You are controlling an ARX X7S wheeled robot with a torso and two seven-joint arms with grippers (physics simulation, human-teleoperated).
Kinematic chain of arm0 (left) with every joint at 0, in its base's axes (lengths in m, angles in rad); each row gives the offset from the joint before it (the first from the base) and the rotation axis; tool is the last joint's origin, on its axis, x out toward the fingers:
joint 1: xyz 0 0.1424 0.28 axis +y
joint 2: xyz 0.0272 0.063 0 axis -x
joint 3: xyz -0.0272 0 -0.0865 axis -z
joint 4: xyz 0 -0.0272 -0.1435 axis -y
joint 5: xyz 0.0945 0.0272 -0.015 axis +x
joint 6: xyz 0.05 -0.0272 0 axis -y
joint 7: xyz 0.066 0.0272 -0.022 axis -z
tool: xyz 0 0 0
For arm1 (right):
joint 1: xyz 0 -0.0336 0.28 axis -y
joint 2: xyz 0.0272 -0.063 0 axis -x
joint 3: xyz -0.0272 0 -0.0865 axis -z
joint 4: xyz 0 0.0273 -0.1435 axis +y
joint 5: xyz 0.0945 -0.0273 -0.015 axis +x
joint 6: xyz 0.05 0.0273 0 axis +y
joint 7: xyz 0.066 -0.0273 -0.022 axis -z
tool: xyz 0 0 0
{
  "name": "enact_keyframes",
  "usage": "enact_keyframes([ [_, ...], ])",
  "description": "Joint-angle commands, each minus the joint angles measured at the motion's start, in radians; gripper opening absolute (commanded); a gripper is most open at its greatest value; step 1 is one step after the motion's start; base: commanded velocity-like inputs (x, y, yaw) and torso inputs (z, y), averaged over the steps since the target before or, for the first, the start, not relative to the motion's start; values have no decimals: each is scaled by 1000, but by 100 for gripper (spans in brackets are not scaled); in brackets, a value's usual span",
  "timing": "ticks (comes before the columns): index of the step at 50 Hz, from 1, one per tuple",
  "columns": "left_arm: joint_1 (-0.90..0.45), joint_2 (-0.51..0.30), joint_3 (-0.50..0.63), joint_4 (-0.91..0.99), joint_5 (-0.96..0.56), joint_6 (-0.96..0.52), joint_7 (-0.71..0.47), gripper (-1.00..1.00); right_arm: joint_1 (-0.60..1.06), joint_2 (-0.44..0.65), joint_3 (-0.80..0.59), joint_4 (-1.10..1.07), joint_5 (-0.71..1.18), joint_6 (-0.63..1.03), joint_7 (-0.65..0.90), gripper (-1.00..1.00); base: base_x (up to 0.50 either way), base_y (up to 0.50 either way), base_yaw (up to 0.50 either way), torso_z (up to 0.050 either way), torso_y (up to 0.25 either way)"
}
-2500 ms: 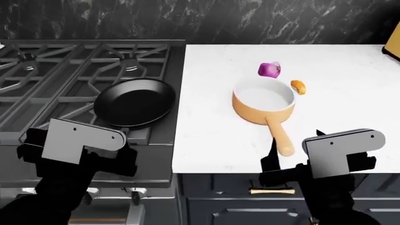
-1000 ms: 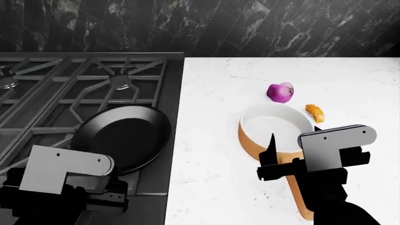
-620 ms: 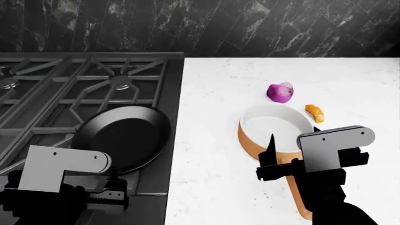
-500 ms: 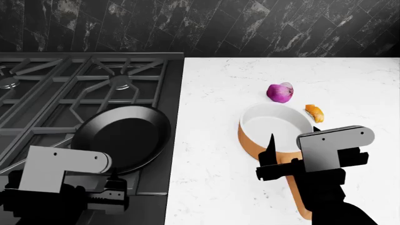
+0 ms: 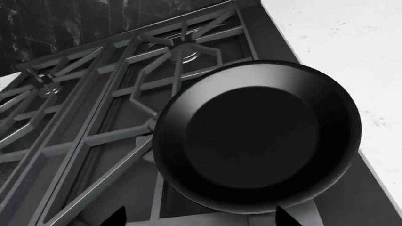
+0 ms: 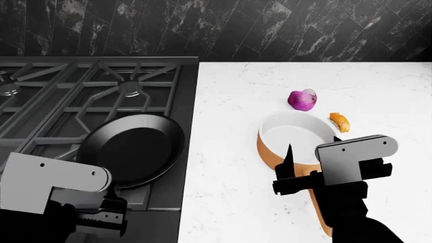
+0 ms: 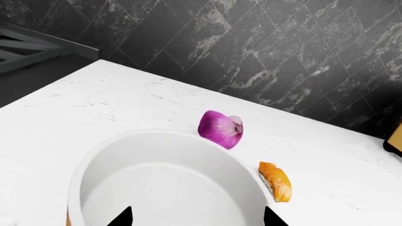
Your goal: Place both pans onto different burners. Then place the onion and the sushi on different pans.
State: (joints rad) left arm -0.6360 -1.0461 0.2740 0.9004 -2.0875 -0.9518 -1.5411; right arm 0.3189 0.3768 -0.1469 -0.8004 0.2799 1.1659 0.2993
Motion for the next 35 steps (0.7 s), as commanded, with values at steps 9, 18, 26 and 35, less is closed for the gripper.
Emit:
enact_keyframes([
  [9,-24,-76,170,107,10,173,-17,100,9,-5,-29,33,15,-25,-7,100,0,0,0,0,0],
  [18,57,-50,202,82,107,204,39,100,6,-1,-34,57,14,-49,-12,100,0,0,0,-1,0],
  [26,69,-18,208,9,153,197,107,100,10,-3,-50,79,11,-62,-11,100,0,0,0,0,0],
  [35,85,14,227,-18,188,189,133,100,6,-2,-51,84,13,-69,-10,100,0,0,0,-1,0],
])
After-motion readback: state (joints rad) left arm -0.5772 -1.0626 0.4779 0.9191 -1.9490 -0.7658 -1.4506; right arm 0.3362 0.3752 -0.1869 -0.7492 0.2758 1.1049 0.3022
